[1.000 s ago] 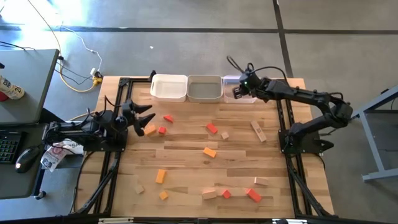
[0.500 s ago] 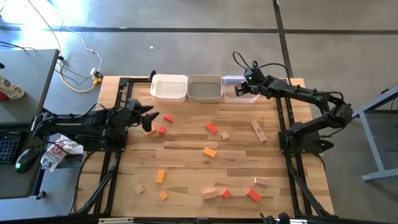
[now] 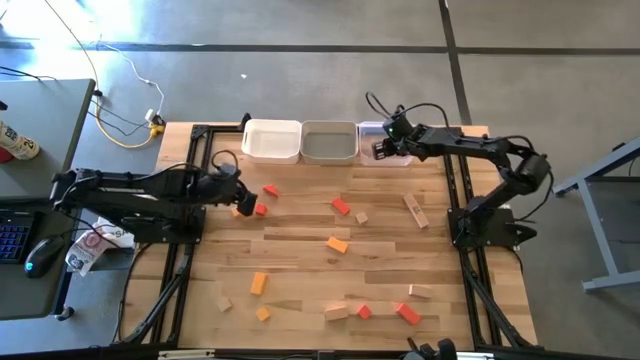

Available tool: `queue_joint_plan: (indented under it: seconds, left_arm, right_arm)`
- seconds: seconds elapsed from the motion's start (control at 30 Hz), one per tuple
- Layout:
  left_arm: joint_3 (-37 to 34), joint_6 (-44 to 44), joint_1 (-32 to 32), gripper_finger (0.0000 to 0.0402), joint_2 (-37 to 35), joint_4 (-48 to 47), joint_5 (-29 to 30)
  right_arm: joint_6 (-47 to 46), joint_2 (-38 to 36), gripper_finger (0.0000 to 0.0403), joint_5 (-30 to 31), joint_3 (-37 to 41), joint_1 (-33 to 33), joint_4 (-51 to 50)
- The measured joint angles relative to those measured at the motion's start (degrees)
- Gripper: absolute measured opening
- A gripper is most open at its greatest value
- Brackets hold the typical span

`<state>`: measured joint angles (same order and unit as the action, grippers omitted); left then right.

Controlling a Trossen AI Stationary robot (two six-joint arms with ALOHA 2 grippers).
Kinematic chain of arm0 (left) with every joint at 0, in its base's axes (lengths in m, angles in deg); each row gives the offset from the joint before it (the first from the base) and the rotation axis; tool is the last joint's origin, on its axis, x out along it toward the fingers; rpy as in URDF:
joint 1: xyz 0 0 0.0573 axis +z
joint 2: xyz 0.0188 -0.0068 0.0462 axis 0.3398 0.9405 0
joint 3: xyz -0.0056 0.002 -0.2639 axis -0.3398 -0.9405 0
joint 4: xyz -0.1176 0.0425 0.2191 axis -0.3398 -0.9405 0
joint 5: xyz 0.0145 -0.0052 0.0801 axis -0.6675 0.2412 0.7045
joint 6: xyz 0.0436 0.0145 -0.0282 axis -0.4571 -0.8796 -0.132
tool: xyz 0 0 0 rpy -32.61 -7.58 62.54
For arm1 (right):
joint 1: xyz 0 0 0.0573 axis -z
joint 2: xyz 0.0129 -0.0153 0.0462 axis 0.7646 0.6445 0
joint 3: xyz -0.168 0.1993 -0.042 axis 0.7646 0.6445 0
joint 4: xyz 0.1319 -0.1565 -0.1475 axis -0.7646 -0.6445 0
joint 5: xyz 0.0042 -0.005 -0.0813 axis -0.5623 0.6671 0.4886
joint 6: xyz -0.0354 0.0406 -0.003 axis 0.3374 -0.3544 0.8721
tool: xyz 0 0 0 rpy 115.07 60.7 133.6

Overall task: Sort & place blocks by color
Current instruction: Put the yellow block into the transparent bin

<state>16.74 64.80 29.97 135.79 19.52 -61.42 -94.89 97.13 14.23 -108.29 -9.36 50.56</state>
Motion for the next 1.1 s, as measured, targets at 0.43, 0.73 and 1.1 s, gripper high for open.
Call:
queue_joint_plan:
  seconds: [0.43,0.73,1.1]
  left_arm:
    - [0.00,4.74,-0.04,0.0246,10.90,-1.83,-6.81]
    - [0.00,5.64,-0.04,0.0246,15.94,1.80,-7.13]
    - [-0.02,5.21,0.00,0.0246,21.41,4.45,-7.58]
  right_arm:
    - [-0.02,0.79,0.0110,-1.19,0.02,0.00,-0.29]
    - [-0.03,0.79,0.0116,-1.69,0.02,0.02,-2.09]
    - [2.57,0.79,0.0136,-1.19,0.02,0.00,-2.31]
